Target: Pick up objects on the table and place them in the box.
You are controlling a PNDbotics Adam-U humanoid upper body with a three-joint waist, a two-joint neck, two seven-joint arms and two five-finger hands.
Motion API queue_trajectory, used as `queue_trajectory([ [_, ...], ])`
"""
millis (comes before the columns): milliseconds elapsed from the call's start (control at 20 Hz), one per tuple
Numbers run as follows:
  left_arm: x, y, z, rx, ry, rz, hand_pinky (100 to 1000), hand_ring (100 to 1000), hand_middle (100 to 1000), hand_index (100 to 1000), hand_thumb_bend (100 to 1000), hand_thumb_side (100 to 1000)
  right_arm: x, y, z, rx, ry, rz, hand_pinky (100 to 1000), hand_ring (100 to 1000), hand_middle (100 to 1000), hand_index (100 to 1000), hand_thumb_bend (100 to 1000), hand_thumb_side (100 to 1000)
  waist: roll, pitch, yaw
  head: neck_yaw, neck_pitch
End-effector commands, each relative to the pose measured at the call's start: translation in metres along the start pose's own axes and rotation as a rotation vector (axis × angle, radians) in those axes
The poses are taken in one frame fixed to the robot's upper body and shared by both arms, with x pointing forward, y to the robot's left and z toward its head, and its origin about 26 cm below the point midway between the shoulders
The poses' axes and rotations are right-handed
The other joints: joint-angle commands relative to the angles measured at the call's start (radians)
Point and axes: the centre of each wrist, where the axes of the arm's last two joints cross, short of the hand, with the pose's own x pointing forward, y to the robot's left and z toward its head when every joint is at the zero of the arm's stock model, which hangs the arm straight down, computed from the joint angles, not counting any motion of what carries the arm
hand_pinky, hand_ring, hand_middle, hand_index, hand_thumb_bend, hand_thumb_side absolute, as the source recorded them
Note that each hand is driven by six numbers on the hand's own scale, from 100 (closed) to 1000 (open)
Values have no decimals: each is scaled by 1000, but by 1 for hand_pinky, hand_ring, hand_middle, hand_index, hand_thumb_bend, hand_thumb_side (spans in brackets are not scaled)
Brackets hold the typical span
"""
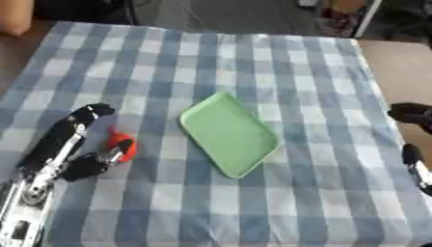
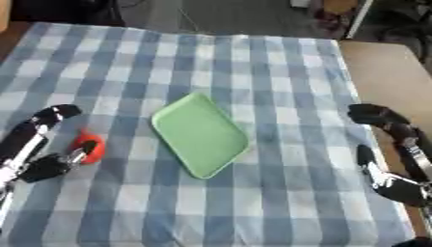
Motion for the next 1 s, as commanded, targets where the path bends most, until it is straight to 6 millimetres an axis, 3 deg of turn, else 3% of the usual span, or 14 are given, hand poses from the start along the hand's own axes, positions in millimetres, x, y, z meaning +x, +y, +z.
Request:
queue_trajectory([
  [50,-5,11,-3,-13,-31,-56,834,822,865,901,527,772,2,-7,-1,215,-191,122,832,829,855,843,100,460,4,-9,-4,3,-14],
  [650,-17,8,1,-86,-42,-101,837,822,813,874,521,778,2,-7,-2,220,-195,121,832,829,855,843,100,459,10,-11,-10,4,-8],
  [1000,-34,3,11,-164,-37,-134,835,817,773,848,518,802,2,-9,-1,239,-191,126,832,829,855,843,100,459,30,-18,-14,6,-1],
])
